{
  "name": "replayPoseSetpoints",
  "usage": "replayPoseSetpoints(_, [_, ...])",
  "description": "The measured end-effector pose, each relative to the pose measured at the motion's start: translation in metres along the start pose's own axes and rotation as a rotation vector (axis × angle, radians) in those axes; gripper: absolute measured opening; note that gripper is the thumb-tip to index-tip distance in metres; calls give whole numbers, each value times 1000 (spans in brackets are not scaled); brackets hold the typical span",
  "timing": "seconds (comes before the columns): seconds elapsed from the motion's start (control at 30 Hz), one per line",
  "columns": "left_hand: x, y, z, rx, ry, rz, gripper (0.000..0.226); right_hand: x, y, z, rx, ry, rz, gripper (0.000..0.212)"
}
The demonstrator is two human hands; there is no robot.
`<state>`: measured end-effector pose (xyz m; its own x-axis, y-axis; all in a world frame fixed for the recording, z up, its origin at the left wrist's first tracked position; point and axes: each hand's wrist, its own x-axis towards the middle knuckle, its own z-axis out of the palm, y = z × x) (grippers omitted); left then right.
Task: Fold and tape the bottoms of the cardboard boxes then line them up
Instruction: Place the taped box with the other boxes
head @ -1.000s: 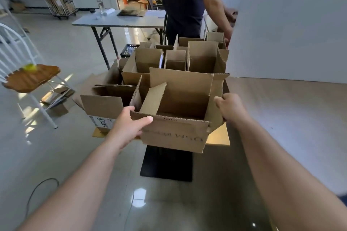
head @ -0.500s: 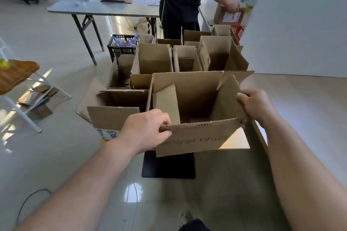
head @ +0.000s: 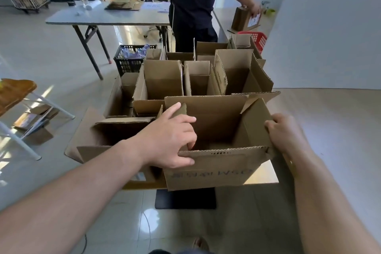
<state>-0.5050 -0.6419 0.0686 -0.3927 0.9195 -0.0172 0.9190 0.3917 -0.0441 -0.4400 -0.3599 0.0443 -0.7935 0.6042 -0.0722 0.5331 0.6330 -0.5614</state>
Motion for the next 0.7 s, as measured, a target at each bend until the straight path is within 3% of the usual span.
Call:
replayPoseSetpoints(0.17, [-7,-16,7,44,178,-26,49,-4,2,5,5,50,33,24])
replayPoseSetpoints(0.33, [-3,-20,-4,-9,44,-48,71,-10,-10,-2,-76,29,67,27])
replayPoseSetpoints(0.43, [5,-23,-5,-150,101,-22,83,-17,-23,-9,-208,82,73,26])
replayPoseSetpoints(0.6, [26,-31,-20,-232,234,-146,57,-47,-56,-20,-386,252,7,33])
replayPoseSetpoints(0.7, [42,-29,-31,-207,258,-200,59,-61,-74,-21,-447,301,-44,32])
